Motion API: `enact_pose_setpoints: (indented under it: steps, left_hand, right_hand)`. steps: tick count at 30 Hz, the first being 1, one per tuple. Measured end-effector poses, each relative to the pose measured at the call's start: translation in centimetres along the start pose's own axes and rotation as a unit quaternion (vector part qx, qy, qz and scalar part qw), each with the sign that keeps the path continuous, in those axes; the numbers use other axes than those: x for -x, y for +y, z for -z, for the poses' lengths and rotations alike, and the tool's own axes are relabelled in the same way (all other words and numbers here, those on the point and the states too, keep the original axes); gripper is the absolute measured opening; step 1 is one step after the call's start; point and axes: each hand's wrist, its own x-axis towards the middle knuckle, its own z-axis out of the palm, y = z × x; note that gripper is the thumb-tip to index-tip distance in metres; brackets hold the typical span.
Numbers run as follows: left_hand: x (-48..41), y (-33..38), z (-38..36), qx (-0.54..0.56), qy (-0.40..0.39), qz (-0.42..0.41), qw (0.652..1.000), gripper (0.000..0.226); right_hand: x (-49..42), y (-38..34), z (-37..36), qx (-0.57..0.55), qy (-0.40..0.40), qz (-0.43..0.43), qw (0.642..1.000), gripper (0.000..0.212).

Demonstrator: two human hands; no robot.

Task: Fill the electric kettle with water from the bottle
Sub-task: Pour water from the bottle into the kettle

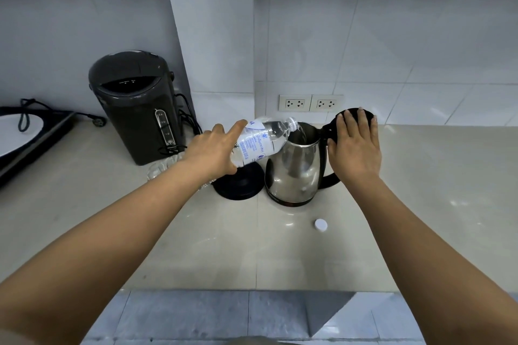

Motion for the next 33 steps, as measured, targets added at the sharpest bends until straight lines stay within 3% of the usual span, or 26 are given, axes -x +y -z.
enact_pose_setpoints:
  steps: [33]
  left_hand:
    - [-0.83,-0.42,0.43,-0.037,-0.002,-0.005,0.999,0.102]
  right_hand:
    - [-0.52,-0.38,-0.38,0.0,0.014,-0.001,1.0,0.053]
